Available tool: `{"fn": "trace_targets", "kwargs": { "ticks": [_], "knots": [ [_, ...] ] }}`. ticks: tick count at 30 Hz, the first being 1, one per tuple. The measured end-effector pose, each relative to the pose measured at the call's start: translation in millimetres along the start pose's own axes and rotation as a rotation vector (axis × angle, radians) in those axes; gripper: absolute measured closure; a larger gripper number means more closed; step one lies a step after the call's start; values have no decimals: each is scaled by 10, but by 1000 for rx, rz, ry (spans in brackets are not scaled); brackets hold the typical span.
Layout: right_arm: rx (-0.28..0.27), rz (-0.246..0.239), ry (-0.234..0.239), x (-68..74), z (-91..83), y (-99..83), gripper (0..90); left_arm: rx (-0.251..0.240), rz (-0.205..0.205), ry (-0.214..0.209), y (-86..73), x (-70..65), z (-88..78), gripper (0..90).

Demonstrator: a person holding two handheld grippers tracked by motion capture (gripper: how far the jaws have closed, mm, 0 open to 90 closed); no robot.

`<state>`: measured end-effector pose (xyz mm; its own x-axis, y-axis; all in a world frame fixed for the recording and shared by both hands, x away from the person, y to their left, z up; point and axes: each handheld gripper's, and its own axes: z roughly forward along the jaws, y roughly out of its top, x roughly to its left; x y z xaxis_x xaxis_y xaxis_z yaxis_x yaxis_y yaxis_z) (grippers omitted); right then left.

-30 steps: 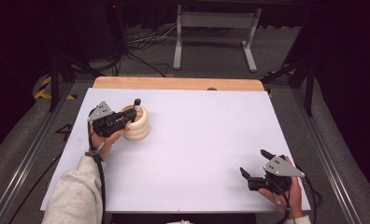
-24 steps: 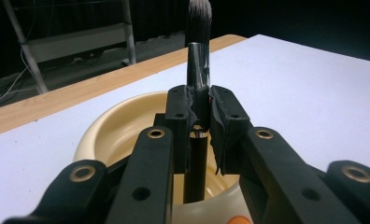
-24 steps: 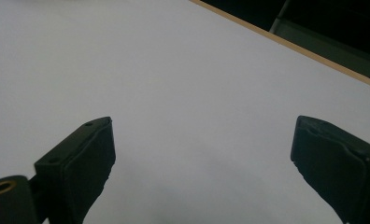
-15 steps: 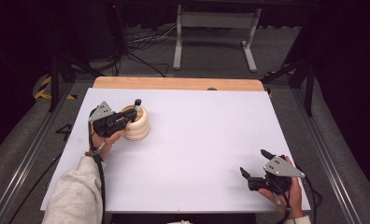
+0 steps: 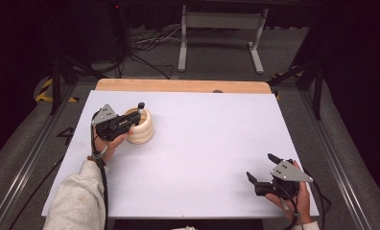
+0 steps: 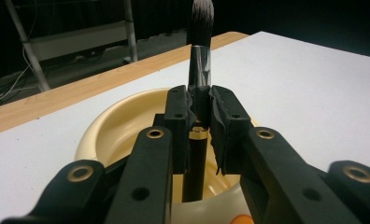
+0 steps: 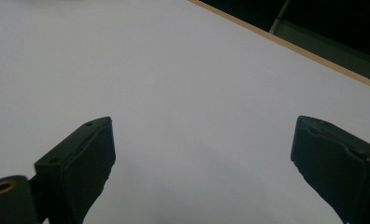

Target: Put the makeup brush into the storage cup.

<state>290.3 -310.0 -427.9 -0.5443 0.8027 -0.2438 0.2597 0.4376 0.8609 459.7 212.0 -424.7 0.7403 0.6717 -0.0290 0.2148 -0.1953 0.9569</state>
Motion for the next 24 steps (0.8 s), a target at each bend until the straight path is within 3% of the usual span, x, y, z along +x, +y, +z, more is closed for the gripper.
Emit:
{"fn": "trace_targets", "kwargs": {
  "ticks": [14, 24],
  "knots": [
    [-1, 3, 0, -3, -3, 0, 74, 0, 5, 9, 6, -3, -17, 739],
    [-1, 2, -1, -3, -4, -1, 74, -1, 27, 51, 21, 15, -80, 711]
  ]
}}
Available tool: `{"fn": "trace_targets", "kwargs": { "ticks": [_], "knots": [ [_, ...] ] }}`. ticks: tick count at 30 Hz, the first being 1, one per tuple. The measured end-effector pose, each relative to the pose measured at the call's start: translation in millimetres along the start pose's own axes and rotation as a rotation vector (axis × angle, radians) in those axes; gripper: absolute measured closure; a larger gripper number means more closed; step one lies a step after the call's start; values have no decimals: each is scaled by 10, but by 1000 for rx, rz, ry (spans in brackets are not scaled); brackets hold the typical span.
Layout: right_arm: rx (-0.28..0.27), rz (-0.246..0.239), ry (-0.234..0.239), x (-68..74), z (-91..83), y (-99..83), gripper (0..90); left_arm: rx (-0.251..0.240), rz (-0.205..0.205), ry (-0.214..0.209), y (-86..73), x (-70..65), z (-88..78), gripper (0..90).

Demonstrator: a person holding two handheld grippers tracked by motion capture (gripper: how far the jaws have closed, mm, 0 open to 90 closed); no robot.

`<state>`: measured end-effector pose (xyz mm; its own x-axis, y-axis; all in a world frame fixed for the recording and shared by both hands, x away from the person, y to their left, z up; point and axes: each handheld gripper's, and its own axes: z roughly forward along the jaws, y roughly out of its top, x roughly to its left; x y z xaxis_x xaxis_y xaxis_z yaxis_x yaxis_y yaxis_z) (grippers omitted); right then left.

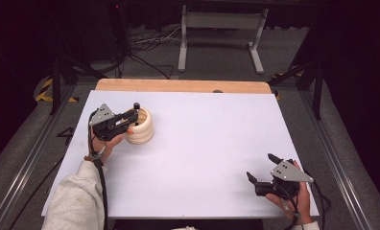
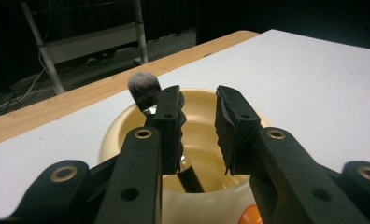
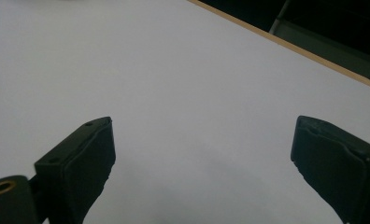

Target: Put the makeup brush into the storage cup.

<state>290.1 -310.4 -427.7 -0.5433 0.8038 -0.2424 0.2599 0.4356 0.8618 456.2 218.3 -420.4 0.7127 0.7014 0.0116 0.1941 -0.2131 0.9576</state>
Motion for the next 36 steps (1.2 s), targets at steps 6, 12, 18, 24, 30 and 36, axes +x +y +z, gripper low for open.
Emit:
{"fn": "trace_targets", "kwargs": {
  "ticks": [6, 12, 18, 24, 30, 36],
  "knots": [
    [-1, 0, 0, 2, -1, 1, 74, 6, 22, 25, 14, -6, -26, 680],
    [0, 0, 0, 4, 0, 2, 74, 3, 38, 39, 38, -26, -54, 633],
    [-1, 0, 0, 4, 0, 2, 74, 10, 49, 64, 53, -33, -93, 563],
    [1, -1, 2, 9, 3, 4, 73, 21, 62, 80, 63, -40, -116, 495],
    [1, 0, 0, 3, 2, 1, 74, 23, 66, 81, 76, -51, -143, 437],
    [2, -1, 1, 3, 1, 0, 74, 21, 69, 87, 99, -82, -171, 378]
  ]
}}
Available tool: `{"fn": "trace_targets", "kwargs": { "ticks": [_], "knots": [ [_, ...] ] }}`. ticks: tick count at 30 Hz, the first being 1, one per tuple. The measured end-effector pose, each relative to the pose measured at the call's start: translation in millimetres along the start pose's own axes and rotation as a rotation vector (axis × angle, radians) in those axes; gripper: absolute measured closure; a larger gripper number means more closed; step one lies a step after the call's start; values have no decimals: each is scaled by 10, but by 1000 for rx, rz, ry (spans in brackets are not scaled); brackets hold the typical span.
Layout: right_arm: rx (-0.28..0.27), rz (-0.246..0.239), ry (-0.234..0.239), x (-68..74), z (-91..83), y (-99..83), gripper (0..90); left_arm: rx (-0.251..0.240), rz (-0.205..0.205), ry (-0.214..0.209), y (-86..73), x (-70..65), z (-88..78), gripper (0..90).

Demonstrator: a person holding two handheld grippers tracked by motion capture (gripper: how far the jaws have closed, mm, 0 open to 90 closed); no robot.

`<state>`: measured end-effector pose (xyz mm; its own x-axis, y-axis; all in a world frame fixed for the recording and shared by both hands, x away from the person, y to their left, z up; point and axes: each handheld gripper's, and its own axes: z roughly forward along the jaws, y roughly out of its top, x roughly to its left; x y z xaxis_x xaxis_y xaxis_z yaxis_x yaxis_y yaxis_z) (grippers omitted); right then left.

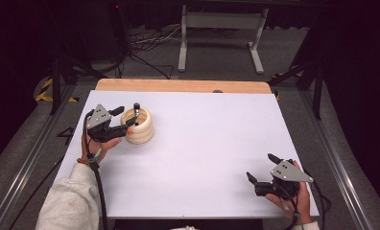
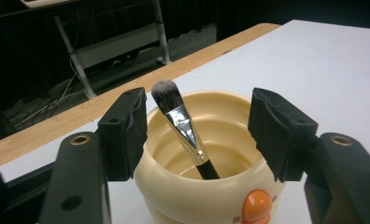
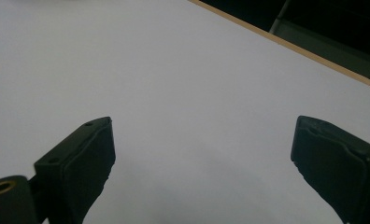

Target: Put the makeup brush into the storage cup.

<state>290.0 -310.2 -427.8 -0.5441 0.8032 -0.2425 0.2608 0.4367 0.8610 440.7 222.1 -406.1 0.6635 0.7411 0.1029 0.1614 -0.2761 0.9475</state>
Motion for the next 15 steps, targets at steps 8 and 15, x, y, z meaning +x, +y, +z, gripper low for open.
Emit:
{"fn": "trace_targets", "kwargs": {
  "ticks": [8, 15],
  "knots": [
    [0, -1, -1, -1, -5, 1, 73, 12, 3, 9, 24, -25, -33, 282],
    [-4, 2, -5, -5, -11, 4, 73, 24, 11, 15, 72, -85, -62, 148]
  ]
}}
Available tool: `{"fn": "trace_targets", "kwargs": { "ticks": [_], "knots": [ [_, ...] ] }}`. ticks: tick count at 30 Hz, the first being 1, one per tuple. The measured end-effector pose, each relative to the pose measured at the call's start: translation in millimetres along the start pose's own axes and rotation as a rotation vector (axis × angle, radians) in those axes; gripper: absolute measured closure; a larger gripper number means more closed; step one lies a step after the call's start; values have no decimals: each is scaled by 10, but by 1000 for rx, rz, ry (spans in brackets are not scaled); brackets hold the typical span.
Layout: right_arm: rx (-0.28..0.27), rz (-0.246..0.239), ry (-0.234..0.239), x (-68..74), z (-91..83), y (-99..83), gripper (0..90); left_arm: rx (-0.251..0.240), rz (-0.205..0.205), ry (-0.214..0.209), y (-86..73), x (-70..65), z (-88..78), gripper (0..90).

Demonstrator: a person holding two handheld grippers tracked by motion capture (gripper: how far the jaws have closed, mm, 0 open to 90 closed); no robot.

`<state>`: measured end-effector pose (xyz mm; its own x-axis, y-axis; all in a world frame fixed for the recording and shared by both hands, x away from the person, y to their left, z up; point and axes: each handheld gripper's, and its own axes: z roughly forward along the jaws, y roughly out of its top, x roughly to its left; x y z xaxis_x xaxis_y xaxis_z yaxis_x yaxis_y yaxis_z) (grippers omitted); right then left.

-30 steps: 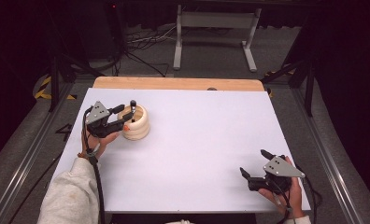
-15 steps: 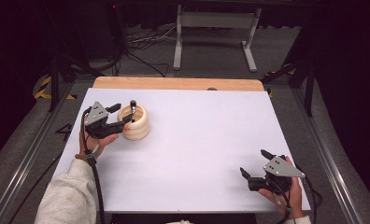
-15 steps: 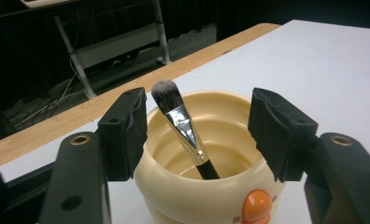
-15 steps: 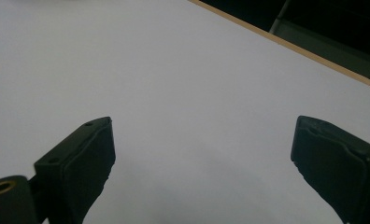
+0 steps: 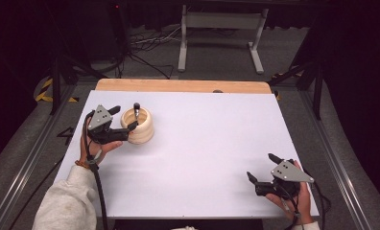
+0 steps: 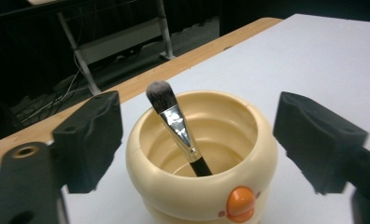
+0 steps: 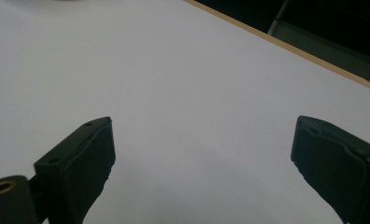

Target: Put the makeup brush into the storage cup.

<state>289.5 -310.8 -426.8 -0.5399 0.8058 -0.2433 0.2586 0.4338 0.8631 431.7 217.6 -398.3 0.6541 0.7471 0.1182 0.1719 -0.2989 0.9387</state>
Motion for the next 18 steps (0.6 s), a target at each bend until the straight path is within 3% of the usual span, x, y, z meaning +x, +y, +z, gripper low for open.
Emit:
{"fn": "trace_targets", "kwargs": {
  "ticks": [5, 12, 17, 18],
  "knots": [
    [1, -2, 1, 3, 0, 2, 73, -29, -13, 2, 11, -8, -45, 112],
    [2, -2, 1, 2, 0, 1, 73, -56, -35, -27, -9, 19, -100, 53],
    [2, -3, 3, 6, 1, 2, 73, -70, -19, -56, -16, 5, -142, 26],
    [2, -3, 2, 5, 2, 2, 73, -81, 2, -55, -25, -6, -156, 27]
  ]
}}
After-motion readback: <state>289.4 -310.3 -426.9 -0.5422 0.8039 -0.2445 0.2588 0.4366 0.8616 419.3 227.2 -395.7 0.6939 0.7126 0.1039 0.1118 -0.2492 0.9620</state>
